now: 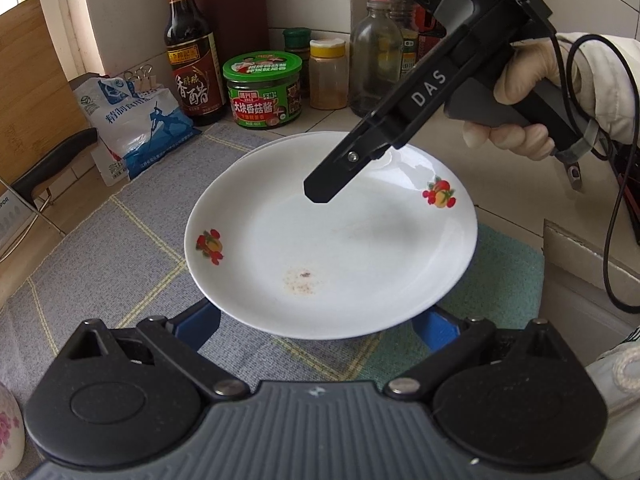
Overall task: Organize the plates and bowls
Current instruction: 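Lower the plate onto the stack and open the right gripper, then withdraw the right gripper and move it toward the white bowls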
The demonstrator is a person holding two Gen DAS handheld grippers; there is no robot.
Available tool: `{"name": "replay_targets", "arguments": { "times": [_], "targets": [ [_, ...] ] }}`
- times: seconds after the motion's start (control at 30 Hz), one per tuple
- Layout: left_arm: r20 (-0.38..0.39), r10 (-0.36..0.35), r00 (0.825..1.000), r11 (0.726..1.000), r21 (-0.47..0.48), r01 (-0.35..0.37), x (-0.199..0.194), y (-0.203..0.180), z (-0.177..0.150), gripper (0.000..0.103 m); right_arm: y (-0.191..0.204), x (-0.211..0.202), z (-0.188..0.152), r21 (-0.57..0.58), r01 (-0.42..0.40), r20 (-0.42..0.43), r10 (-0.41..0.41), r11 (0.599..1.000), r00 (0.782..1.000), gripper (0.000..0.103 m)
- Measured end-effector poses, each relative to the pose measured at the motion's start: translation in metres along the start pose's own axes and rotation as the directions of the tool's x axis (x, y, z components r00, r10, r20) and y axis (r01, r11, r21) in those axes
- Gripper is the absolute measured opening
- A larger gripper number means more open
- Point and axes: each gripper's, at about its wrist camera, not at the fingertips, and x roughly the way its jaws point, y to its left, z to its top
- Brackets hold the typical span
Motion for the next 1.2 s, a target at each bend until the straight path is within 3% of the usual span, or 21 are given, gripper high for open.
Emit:
{"name": "replay_targets", "arguments": {
  "times": [0.4,0.63,0.97,1.1,1.2],
  "targets": [
    [0.008,-0.005,1.000,1.000,0.019,0.005,0.007,0.002,0.004,0.102,-0.008,-0.020,-0.010,0.048,0.032,0.030,-0.033,0.998,0.999,0.097],
    [0.015,0.011,1.000,1.000,0.017,-0.012,0.009,0.002,0.001,0.102,0.002,-0.024,-0.013,0.017,0.077,0.024,-0.077,0.997,0.997,0.100],
    [0.062,0.042,0.997,0.999,-0.034,-0.040,-0.008,0.007,-0.009,0.102,0.011,-0.025,-0.015,0.002,0.156,0.000,-0.156,0.988,0.988,0.103],
    [0.073,0.066,0.995,0.995,-0.083,-0.060,-0.015,0.014,-0.012,0.102,0.009,-0.034,-0.015,0.002,0.149,0.030,-0.149,0.989,0.988,0.103],
    [0.091,0.077,0.993,0.992,-0.103,-0.068,-0.021,0.016,-0.014,0.102,0.018,-0.038,-0.013,-0.039,0.189,0.053,-0.186,0.981,0.981,0.103]
  ]
}}
